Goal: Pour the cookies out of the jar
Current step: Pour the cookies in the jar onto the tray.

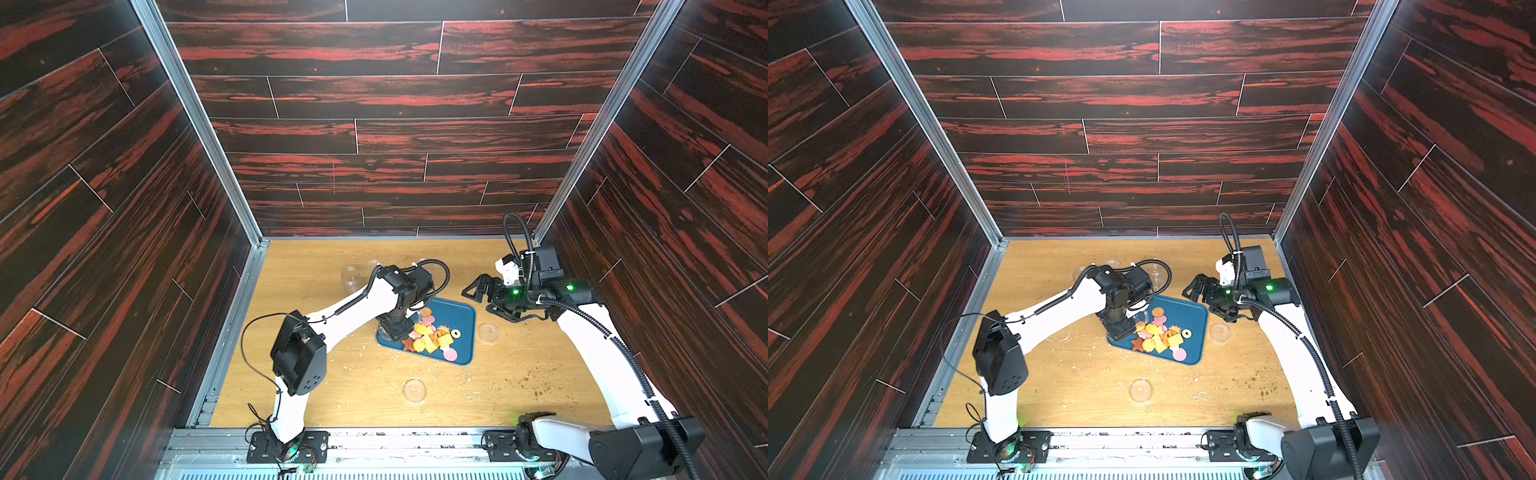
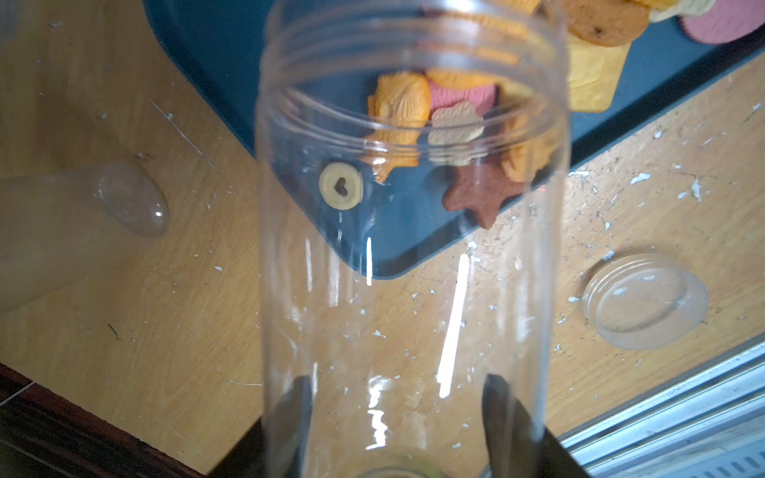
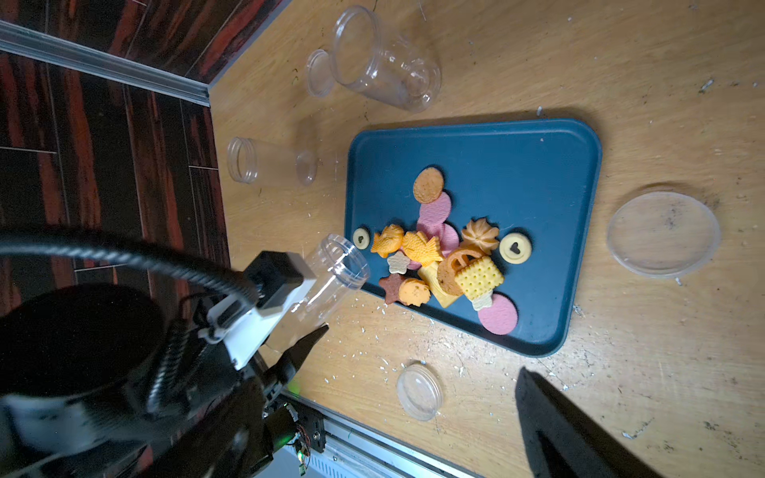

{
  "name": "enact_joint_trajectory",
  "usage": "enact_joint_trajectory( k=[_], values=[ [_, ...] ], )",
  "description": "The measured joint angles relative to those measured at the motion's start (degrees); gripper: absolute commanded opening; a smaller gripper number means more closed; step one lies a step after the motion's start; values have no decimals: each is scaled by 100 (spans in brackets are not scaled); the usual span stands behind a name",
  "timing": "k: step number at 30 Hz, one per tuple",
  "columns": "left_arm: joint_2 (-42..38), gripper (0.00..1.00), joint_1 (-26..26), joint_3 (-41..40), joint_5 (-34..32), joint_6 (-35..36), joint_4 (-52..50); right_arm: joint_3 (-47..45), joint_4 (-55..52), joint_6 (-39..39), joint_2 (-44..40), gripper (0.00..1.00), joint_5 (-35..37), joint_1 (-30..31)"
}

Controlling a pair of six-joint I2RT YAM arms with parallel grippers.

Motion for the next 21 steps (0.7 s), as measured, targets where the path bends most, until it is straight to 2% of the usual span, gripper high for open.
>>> enact_joint_trajectory(
  k=[15, 21],
  values=[
    [39, 41, 0, -7, 63, -87, -127, 247, -116, -35, 155, 98, 0, 0],
    [-608, 41, 0, -651, 229, 11, 380, 481, -260, -96, 195, 98, 79, 0]
  ],
)
